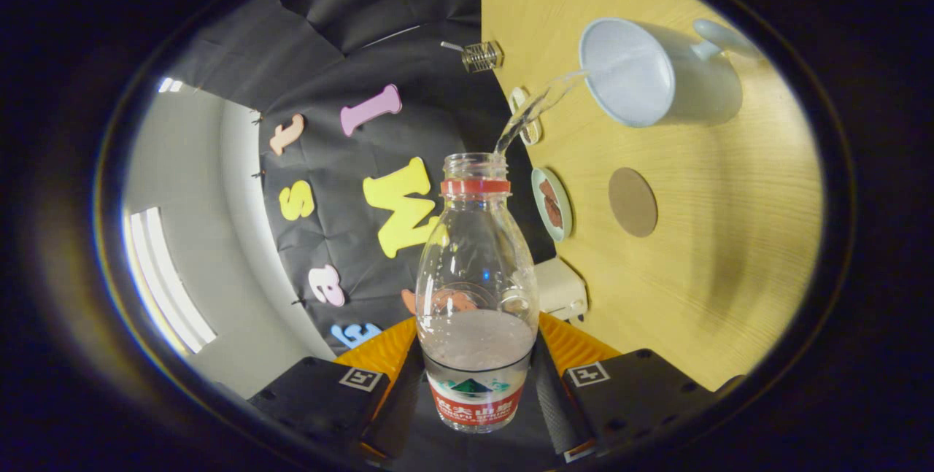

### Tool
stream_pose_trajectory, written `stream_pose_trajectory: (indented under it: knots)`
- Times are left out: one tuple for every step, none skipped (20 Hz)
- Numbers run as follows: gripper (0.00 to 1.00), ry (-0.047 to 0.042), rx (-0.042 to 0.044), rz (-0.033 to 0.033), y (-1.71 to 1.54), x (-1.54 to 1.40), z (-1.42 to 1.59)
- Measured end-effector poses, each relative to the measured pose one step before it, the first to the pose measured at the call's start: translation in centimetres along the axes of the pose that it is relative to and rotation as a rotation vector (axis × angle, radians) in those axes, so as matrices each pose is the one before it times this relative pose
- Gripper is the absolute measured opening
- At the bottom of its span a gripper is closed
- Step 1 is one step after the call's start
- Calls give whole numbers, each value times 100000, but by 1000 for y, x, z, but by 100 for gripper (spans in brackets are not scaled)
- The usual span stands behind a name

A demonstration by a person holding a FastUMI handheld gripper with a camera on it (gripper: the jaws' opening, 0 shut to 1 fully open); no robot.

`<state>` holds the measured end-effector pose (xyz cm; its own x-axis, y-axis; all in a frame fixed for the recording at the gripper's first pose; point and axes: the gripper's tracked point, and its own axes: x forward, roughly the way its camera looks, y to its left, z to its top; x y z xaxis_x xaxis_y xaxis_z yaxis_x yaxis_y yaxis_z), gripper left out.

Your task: Take the bottle from table, then pour the juice into the cup, finally place the bottle on the coaster

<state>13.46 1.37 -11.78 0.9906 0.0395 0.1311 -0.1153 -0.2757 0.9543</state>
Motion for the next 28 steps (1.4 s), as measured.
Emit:
stream_pose_trajectory:
  knots:
    - [77, 300, 446, 222, 143, -186, -130]
    - [77, -29, 436, 64, 17, -67, -13]
    - [77, -220, 184, 300, 67, -139, 81]
    - [77, -100, 126, 90, 36, -69, 103]
    - [77, -135, 111, 168, 72, 62, 25]
    - [77, -211, 302, 211, 63, -87, 59]
    - [77, -108, 709, 328, 104, -121, 128]
    - [77, -215, 1039, 502, 176, -83, 129]
    - [77, -192, 918, 131, 132, 2, 180]
    - [77, -356, 602, -35, -103, 14, 120]
    - [77, -331, 945, 184, -82, 23, 55]
    - [77, 69, 2228, 617, 242, -65, 74]
    - [77, -445, 2200, 481, 222, -185, 259]
    - [77, -416, 1355, -31, 12, -57, 175]
    - [77, -63, 612, -119, -127, -54, 39]
    - [77, -351, 735, 92, -27, -32, 12]
    - [77, -117, 1021, 367, 195, 93, 241]
    - [77, -27, 1282, 367, 144, 17, 93]
    - [77, -339, 1509, 450, 169, -74, 63]
    - [77, -439, 1568, 516, 230, -71, 129]
    - [77, -430, 1881, 620, 313, -278, 278]
    - [77, -649, 1782, 202, 188, -27, 212]
    - [77, -150, 1420, 107, -68, 61, 26]
    - [77, -210, 1833, 207, -45, 82, 40]
    - [77, 2, 2037, 363, 256, -113, 24]
    - [77, 170, 2090, 556, 113, -129, -76]
    - [77, -351, 1534, 197, 170, -74, 155]
    - [77, -129, 765, -72, 47, -11, 60]
